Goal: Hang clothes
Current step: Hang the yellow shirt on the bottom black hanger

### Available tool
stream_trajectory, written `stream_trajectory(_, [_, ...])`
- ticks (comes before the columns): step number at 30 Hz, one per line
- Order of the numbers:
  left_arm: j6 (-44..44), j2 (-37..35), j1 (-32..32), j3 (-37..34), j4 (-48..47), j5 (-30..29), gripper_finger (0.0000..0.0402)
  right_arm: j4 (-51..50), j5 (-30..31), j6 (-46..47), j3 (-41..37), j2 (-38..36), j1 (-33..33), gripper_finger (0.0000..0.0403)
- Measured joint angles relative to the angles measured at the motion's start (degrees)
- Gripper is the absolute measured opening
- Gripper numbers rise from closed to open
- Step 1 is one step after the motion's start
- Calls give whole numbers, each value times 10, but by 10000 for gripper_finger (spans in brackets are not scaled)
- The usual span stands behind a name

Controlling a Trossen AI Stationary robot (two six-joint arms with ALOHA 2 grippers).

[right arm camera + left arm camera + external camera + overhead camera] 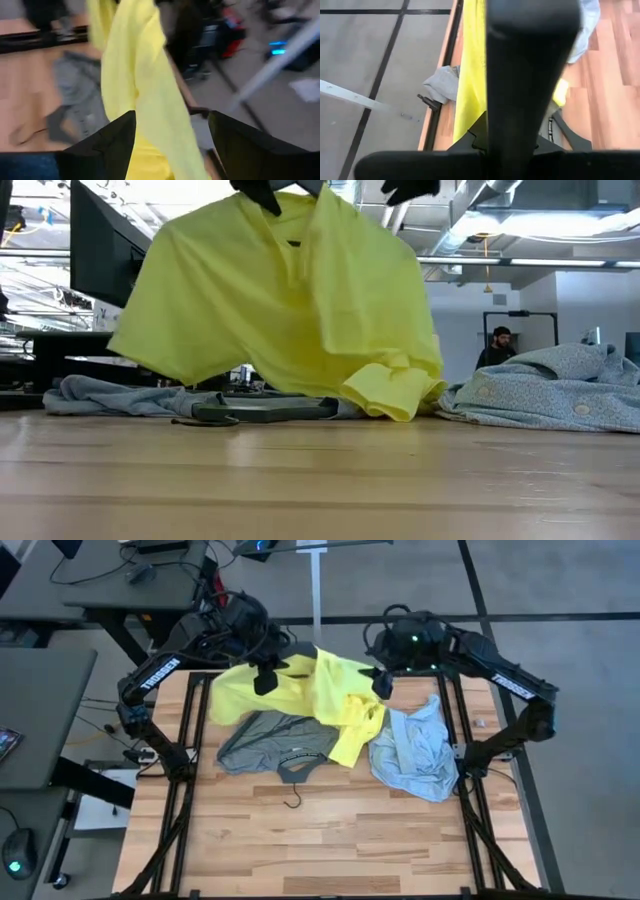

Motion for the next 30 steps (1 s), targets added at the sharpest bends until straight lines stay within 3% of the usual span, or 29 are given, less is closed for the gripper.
stream_trajectory(3, [-5, 0, -9, 0, -6, -1, 10, 9, -67, -7, -19, 8, -6, 225])
stream_trajectory(6, [-20, 0, -9, 0, -4, 1, 10, -5, -68, -25, -26, 21, 2, 218])
stream_trajectory(12, [-40, -4, -8, 0, -5, -18, 10, -9, -12, -22, -21, 37, 2, 204])
stream_trajectory(17, [-84, -4, 12, 7, 8, -72, 10, 1, 10, 94, 8, 25, 23, 196])
stream_trajectory(21, [-117, -6, 21, 9, 53, -74, 10, 8, 15, 145, -31, 29, 49, 196])
stream_trajectory(30, [-133, -7, 21, 9, 60, -71, 10, 270, 199, 227, -142, 47, 92, 195])
